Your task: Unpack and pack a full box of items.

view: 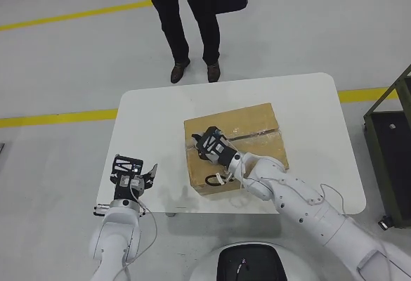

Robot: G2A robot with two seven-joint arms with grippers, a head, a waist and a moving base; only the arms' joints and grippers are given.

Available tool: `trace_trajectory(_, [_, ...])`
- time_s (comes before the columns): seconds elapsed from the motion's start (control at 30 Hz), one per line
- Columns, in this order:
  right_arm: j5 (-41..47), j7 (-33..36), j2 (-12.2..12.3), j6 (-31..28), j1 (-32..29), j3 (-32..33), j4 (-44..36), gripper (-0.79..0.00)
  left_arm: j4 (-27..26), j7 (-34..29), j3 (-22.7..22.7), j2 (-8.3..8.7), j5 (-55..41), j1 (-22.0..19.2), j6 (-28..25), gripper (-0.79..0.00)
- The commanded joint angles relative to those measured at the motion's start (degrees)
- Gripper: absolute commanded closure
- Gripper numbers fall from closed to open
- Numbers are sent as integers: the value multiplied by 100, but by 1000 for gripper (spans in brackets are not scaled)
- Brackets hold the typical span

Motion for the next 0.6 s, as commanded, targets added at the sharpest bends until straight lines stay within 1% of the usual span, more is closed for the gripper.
trace_trajectory(0.0, [-20,18,12,5,-48,82,-26,0,0,0,0,0,0,0,0,-785])
trace_trajectory(0.57, [-388,414,259,-72,-833,944,-677,0,0,0,0,0,0,0,0,-785])
